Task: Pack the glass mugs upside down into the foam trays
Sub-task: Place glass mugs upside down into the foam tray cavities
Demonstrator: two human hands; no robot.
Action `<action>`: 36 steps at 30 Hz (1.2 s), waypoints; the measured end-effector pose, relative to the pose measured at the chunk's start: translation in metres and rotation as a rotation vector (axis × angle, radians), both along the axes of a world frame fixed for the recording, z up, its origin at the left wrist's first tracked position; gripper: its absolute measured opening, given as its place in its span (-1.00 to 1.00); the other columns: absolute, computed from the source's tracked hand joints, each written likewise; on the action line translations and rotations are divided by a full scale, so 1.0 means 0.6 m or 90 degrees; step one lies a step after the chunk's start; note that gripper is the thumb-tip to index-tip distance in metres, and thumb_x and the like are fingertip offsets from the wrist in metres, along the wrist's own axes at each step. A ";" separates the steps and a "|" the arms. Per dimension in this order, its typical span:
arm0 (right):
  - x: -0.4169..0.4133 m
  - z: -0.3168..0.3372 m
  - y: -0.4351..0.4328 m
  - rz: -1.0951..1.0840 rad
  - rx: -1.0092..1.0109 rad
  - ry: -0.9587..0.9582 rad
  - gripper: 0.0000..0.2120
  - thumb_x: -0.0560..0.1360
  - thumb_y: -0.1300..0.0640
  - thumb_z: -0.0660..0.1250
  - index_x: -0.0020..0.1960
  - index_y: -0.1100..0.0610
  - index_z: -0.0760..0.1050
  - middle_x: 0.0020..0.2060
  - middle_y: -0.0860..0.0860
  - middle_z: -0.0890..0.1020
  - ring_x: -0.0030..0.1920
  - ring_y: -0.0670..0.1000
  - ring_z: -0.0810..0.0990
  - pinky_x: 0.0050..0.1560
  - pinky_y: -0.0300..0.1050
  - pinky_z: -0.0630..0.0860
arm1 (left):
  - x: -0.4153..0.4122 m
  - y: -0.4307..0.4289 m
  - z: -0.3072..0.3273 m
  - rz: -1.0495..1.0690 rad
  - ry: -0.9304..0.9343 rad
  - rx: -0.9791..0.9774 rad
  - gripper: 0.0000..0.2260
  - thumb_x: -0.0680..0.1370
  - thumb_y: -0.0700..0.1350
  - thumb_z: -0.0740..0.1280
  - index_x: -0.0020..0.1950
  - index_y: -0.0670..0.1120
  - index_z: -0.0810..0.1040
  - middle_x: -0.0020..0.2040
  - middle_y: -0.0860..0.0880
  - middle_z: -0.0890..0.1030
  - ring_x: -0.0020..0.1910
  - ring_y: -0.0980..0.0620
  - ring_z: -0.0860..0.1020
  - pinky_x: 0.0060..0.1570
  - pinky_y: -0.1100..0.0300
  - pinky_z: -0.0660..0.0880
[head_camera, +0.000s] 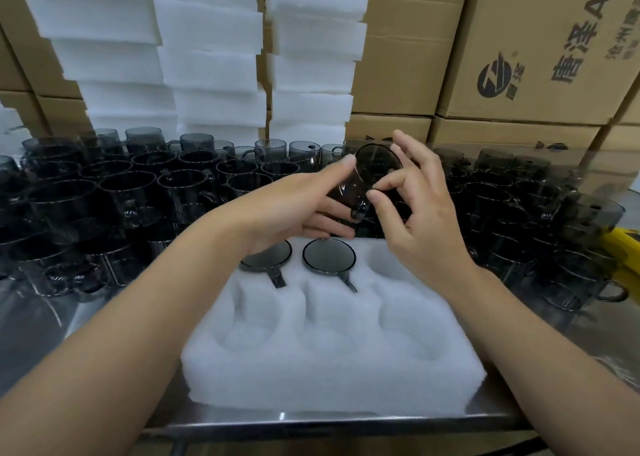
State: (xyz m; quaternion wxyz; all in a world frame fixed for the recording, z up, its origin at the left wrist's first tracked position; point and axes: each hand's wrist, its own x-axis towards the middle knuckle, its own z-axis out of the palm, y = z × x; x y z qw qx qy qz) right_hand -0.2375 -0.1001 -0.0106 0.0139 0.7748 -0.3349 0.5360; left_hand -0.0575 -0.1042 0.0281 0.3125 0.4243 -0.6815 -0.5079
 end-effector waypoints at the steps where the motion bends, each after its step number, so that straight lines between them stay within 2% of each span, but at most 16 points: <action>1: -0.001 -0.001 -0.001 -0.003 -0.006 0.005 -0.95 0.51 0.32 0.32 -0.03 0.26 0.52 0.37 0.16 0.30 0.43 0.04 0.31 0.45 -0.02 0.26 | 0.000 -0.002 -0.004 -0.008 0.051 0.032 -0.66 0.52 0.34 0.11 0.10 0.16 0.47 -0.02 -0.04 0.71 -0.04 0.05 0.68 -0.05 0.20 0.52; 5: -0.002 -0.003 -0.003 0.005 -0.047 -0.030 -0.91 0.48 0.31 0.38 -0.01 0.26 0.56 0.27 0.10 0.38 0.37 0.06 0.39 0.41 -0.06 0.30 | 0.008 -0.006 -0.019 -0.004 0.196 0.064 -0.70 0.58 0.18 0.14 0.17 0.04 0.48 -0.06 -0.12 0.71 -0.12 0.00 0.69 -0.14 0.26 0.59; 7: -0.003 -0.006 -0.002 0.022 -0.053 -0.061 -0.69 0.46 0.27 0.41 0.19 0.23 0.49 0.26 0.06 0.40 0.35 0.05 0.40 0.34 -0.01 0.39 | 0.012 -0.009 -0.025 -0.010 0.204 0.042 -0.75 0.62 0.06 0.16 0.23 0.03 0.48 -0.04 -0.13 0.70 -0.14 0.02 0.68 -0.11 0.25 0.58; 9: -0.006 -0.010 0.001 0.046 -0.036 -0.096 -0.40 0.44 0.23 0.44 0.41 0.12 0.27 0.29 0.05 0.41 0.36 0.03 0.41 0.31 -0.01 0.43 | 0.013 -0.009 -0.027 -0.024 0.191 0.009 -0.79 0.63 -0.07 0.19 0.25 0.06 0.48 -0.02 -0.10 0.70 -0.14 0.05 0.67 -0.04 0.24 0.56; 12: -0.008 -0.013 0.003 0.045 -0.028 -0.122 -0.22 0.41 0.15 0.48 0.48 0.04 0.11 0.29 0.07 0.44 0.35 0.00 0.42 0.30 -0.04 0.44 | 0.013 -0.006 -0.030 -0.028 0.182 -0.023 -0.71 0.59 -0.24 0.25 0.19 0.12 0.49 -0.10 -0.01 0.70 -0.18 0.08 0.66 -0.01 0.26 0.57; 15: -0.008 -0.015 0.002 0.034 -0.042 -0.131 -0.25 0.39 0.08 0.48 0.44 0.10 0.16 0.26 0.07 0.46 0.33 -0.04 0.44 0.28 -0.08 0.44 | 0.013 -0.005 -0.030 -0.021 0.172 -0.039 -0.64 0.57 -0.32 0.26 0.18 0.13 0.49 -0.11 -0.01 0.69 -0.23 0.10 0.64 -0.08 0.29 0.57; 19: -0.005 -0.015 0.001 0.033 -0.062 -0.125 -0.31 0.37 0.06 0.51 0.38 0.08 0.24 0.21 0.05 0.45 0.27 -0.04 0.46 0.24 -0.17 0.44 | 0.012 -0.006 -0.031 -0.023 0.172 -0.036 -0.59 0.57 -0.36 0.24 0.31 0.05 0.44 -0.14 0.00 0.68 -0.26 0.12 0.63 -0.12 0.32 0.55; 21: -0.005 -0.014 0.001 0.022 -0.059 -0.131 -0.32 0.35 0.07 0.54 0.36 0.06 0.27 0.18 0.03 0.45 0.24 -0.03 0.47 0.21 -0.11 0.47 | 0.012 -0.006 -0.031 -0.017 0.168 -0.035 -0.63 0.57 -0.36 0.23 0.31 -0.01 0.44 -0.15 0.03 0.69 -0.27 0.15 0.62 -0.12 0.33 0.56; 23: -0.004 -0.014 0.002 0.005 -0.061 -0.135 -0.32 0.32 0.09 0.57 0.33 0.07 0.31 0.16 0.03 0.44 0.21 -0.01 0.48 0.20 -0.03 0.48 | 0.011 -0.007 -0.033 -0.013 0.169 -0.033 -0.71 0.58 -0.34 0.22 0.20 -0.02 0.50 -0.19 0.07 0.69 -0.29 0.17 0.61 -0.11 0.33 0.56; 24: -0.003 -0.014 0.002 -0.002 -0.066 -0.135 -0.32 0.31 0.10 0.58 0.32 0.09 0.32 0.15 0.02 0.44 0.19 -0.01 0.48 0.19 -0.04 0.47 | 0.011 -0.008 -0.033 -0.011 0.167 -0.033 -0.73 0.58 -0.33 0.22 0.16 -0.02 0.53 -0.21 0.08 0.69 -0.29 0.18 0.60 -0.11 0.33 0.56; 27: -0.001 -0.012 0.004 -0.021 -0.087 -0.121 -0.35 0.29 0.12 0.60 0.28 0.17 0.38 0.13 0.03 0.42 0.16 -0.04 0.46 0.15 -0.29 0.41 | 0.011 -0.010 -0.034 -0.009 0.156 -0.038 -0.75 0.59 -0.31 0.22 0.13 -0.03 0.56 -0.23 0.09 0.68 -0.29 0.18 0.59 -0.09 0.32 0.55; 29: 0.000 -0.010 0.007 -0.029 -0.092 -0.112 -0.37 0.29 0.12 0.59 0.26 0.20 0.39 0.13 0.03 0.42 0.15 -0.06 0.44 0.13 -0.38 0.37 | 0.012 -0.011 -0.035 -0.011 0.155 -0.040 -0.76 0.59 -0.31 0.22 0.12 -0.02 0.56 -0.24 0.10 0.67 -0.29 0.19 0.59 -0.09 0.33 0.55; 36: -0.003 -0.006 0.012 -0.062 -0.068 -0.077 -0.36 0.29 0.13 0.57 0.29 0.23 0.40 0.12 -0.01 0.38 0.13 -0.09 0.39 0.09 -0.38 0.35 | 0.014 -0.011 -0.037 -0.019 0.171 -0.051 -0.74 0.57 -0.32 0.25 0.11 0.01 0.56 -0.20 0.06 0.68 -0.26 0.17 0.61 -0.09 0.32 0.55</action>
